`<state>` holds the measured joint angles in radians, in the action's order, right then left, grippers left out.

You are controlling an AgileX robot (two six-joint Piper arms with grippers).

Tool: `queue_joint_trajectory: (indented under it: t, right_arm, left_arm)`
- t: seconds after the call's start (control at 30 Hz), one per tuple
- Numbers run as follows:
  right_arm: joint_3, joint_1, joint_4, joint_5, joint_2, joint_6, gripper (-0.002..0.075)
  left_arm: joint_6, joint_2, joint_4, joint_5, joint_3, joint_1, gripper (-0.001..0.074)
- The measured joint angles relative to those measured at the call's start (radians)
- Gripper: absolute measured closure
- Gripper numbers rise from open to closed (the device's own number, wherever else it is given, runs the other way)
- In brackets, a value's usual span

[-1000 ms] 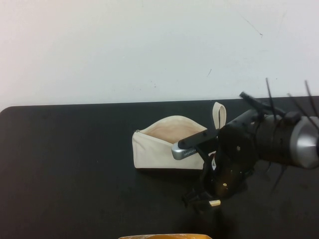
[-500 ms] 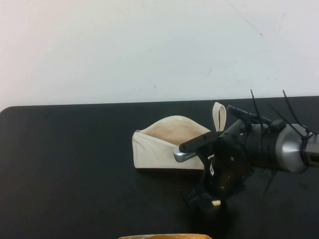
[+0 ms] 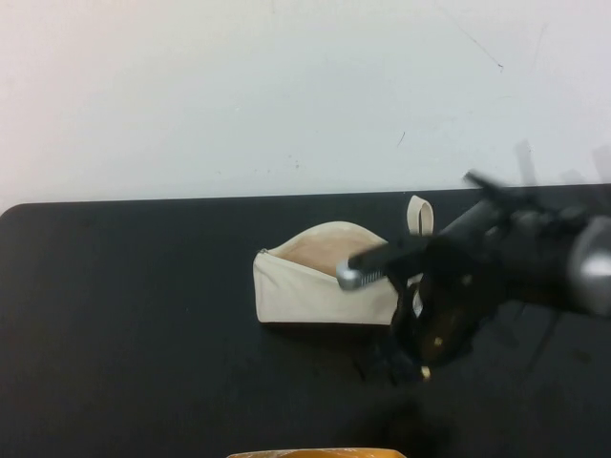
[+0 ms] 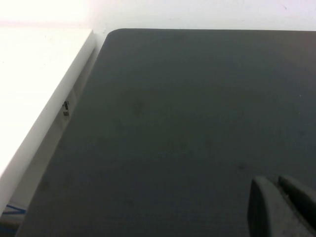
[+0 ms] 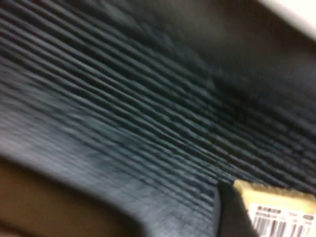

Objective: Put eraser into pencil case
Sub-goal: Pick up the eraser from the table, then place the eraser on the pencil case

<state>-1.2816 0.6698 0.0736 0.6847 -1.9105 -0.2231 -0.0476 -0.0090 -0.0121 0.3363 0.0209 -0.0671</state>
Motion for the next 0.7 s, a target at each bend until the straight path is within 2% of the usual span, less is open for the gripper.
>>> queue_joint_trajectory:
  t: [0.17,0.33,0.53,0.7]
  right_arm:
    - [0.001,0.0,-0.105,-0.049,0.179,0.113,0.0414]
    - [0.001,0.0,-0.143,-0.285,0.272,0.162,0.0414]
    - [0.001,-0.016,-0.143,-0.572,0.203,0.168,0.0414]
    - [0.003,-0.045,-0.145,-0.668,0.105,0.169,0.0414]
  left_arm:
    - [0.0,0.0,-0.002,0.0,0.0,0.0,0.0738]
    - [0.0,0.0,-0.002,0.0,0.0,0.0,0.0738]
    - [0.0,0.0,-0.002,0.0,0.0,0.0,0.0738]
    - [0.0,0.0,-0.002,0.0,0.0,0.0,0.0738]
